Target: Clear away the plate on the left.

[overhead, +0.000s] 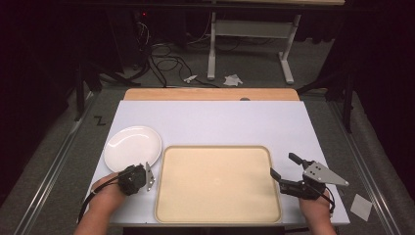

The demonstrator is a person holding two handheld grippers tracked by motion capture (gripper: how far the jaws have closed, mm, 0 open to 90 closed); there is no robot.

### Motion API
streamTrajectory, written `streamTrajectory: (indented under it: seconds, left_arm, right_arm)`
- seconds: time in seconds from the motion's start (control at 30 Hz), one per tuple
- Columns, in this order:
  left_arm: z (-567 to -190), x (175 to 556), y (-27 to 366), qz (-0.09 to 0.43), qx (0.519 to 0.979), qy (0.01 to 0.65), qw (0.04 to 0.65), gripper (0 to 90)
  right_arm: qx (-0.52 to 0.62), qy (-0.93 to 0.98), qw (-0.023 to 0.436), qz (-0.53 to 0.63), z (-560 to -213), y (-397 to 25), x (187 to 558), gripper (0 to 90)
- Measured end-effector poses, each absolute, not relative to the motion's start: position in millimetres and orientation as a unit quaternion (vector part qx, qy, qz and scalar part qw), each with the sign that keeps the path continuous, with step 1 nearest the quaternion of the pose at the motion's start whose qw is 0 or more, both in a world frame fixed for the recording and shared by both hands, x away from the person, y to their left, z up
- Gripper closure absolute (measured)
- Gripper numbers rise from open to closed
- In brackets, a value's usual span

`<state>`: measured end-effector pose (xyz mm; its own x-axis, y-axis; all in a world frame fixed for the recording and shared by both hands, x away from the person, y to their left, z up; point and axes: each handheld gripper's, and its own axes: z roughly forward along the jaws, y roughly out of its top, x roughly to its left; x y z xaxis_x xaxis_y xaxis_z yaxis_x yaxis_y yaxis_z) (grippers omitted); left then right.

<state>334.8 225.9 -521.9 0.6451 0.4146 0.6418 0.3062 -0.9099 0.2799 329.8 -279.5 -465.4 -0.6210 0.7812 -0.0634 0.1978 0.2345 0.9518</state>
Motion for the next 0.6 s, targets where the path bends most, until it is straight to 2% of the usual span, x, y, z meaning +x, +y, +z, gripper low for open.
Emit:
streamTrajectory:
  seconds: [0.23, 0.6]
  left_arm:
    - [-521.9, 334.4, 225.2, 0.378, 0.902, 0.195, 0.069, 79.2]
    - [-508.1, 331.6, 225.0, 0.420, 0.881, 0.201, 0.078, 84.8]
  right_arm:
    - [0.327, 0.732, 0.287, 0.525, -462.4, -279.7, 327.8, 15.7]
    - [0.324, 0.737, 0.288, 0.519, -462.5, -277.6, 327.9, 15.7]
